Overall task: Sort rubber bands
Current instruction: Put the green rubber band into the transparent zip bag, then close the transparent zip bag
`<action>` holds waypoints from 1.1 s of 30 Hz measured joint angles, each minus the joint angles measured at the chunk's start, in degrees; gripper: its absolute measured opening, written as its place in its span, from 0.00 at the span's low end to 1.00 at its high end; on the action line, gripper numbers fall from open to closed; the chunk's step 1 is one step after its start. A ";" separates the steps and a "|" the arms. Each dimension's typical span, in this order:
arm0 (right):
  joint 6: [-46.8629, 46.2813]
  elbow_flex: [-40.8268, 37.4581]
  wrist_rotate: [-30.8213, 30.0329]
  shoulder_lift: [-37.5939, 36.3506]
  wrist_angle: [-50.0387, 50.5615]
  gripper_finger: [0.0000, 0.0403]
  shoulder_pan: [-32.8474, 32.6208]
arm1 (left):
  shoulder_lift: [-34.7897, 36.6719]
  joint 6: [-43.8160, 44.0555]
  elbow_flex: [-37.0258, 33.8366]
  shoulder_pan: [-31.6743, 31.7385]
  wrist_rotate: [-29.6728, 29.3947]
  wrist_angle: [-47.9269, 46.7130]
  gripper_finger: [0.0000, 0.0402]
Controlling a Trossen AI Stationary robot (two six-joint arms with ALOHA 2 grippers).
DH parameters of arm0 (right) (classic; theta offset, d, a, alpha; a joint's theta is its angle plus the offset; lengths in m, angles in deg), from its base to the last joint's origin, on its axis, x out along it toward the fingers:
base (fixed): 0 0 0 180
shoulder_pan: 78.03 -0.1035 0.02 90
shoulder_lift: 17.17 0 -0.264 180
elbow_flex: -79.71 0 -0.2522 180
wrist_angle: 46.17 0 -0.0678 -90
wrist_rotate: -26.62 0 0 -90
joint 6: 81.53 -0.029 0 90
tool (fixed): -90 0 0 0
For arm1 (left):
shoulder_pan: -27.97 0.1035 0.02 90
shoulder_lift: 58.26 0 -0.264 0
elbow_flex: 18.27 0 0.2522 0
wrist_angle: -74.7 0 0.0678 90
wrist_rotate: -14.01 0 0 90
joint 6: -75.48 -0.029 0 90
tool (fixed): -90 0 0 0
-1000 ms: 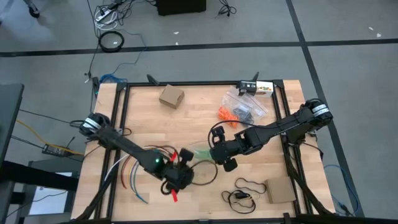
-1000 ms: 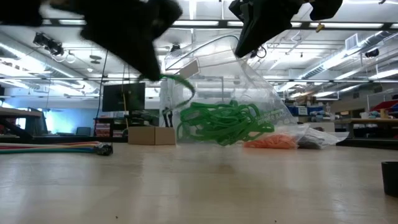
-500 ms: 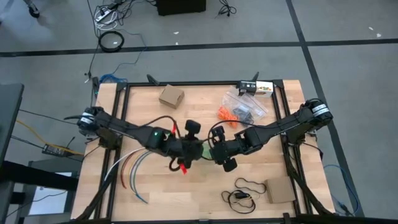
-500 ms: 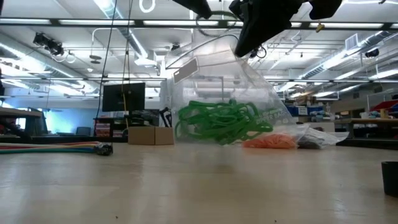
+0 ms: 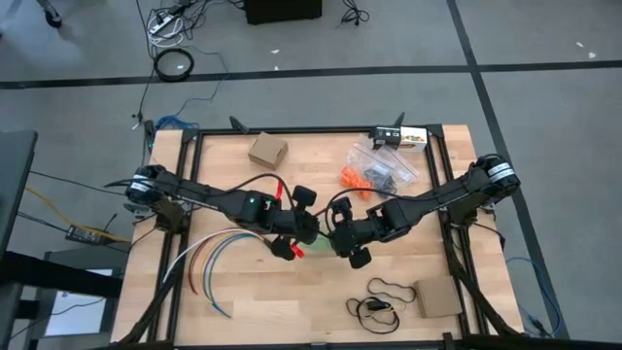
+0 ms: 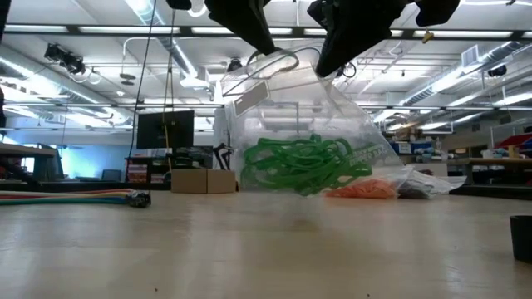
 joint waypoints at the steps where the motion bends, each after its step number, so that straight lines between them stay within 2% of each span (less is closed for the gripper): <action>1: 0.02 0.00 0.00 0.00 0.00 0.00 0.00 | 0.00 0.19 0.00 0.00 0.04 0.00 0.00; 4: 0.02 0.00 -0.02 0.02 0.00 0.00 0.00 | 0.00 2.20 0.00 -0.04 0.72 -0.02 0.00; 8: 0.04 -0.02 -0.02 0.02 0.00 0.00 0.00 | -0.46 5.23 0.00 -0.02 7.19 0.00 0.01; 12: 0.04 -0.02 -0.02 0.02 0.00 0.00 0.00 | -2.00 6.09 -0.13 -0.02 7.05 -2.19 0.04; 17: 0.04 -0.04 -0.06 0.04 0.06 0.00 0.00 | -2.16 6.38 -0.13 0.06 3.84 -1.91 0.24; 21: 0.02 -0.04 -0.07 0.04 0.41 0.00 0.00 | -1.79 8.67 0.73 0.24 -2.78 -3.62 0.44; 24: 0.04 -0.04 -0.07 0.04 0.51 0.00 0.00 | -1.08 9.50 2.26 0.29 -4.67 -4.75 0.55; 28: 0.22 -0.04 -0.31 0.04 0.01 0.00 0.13 | -0.96 11.41 4.22 0.31 -4.80 -4.77 0.62; 33: -0.47 -0.04 -2.26 0.04 0.21 0.00 0.15 | -0.86 13.46 4.59 0.31 -4.30 -5.55 0.63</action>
